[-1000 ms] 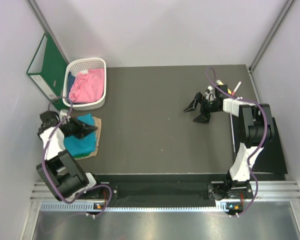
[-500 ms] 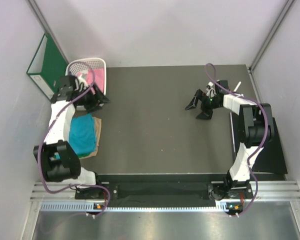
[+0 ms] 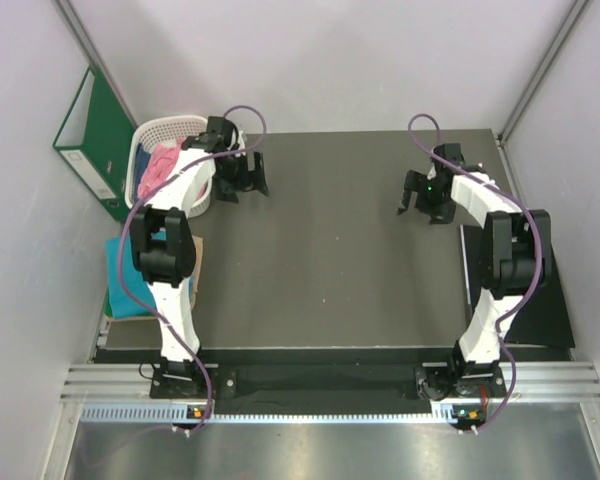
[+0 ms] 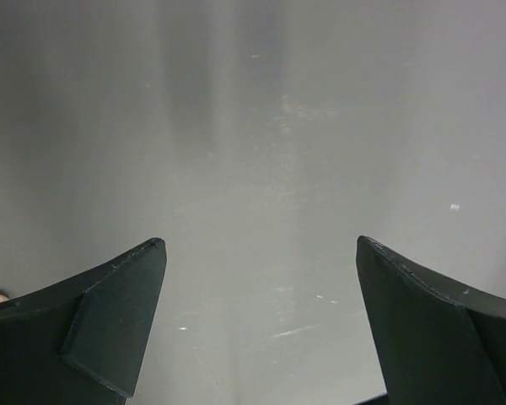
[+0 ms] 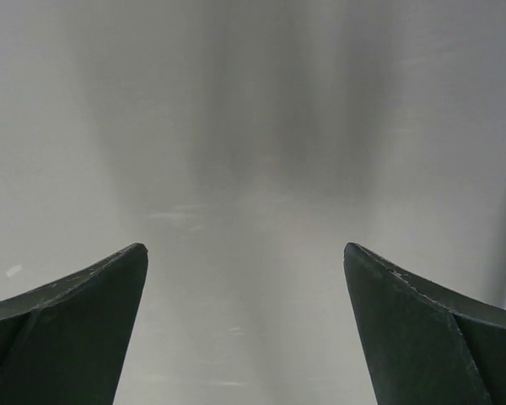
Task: Fold and stack the t-shirts
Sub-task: Smooth out wrinkles on the folded tshirt
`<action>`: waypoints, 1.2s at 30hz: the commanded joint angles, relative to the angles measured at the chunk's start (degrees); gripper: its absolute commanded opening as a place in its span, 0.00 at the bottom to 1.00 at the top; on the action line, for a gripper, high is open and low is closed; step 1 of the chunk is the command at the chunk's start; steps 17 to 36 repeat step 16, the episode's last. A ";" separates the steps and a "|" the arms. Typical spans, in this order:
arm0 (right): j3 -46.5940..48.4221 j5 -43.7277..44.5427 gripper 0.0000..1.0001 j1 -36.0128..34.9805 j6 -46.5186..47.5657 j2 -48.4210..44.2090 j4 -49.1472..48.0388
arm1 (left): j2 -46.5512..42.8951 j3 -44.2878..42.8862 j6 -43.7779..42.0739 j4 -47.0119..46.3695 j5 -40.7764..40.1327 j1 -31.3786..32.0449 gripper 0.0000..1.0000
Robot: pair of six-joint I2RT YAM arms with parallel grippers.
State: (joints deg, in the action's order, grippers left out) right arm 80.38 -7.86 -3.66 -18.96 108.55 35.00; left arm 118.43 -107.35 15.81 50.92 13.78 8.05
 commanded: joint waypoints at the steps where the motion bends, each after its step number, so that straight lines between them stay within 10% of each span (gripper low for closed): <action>1: 3.38 20.21 1.00 -1.26 5.33 -5.98 0.07 | 3.29 -4.27 -2.36 4.37 -4.20 -0.67 0.99; 36: 7.43 30.45 1.00 -4.25 9.12 -6.68 -3.71 | 7.69 -6.03 -7.29 -0.64 0.99 -0.58 0.99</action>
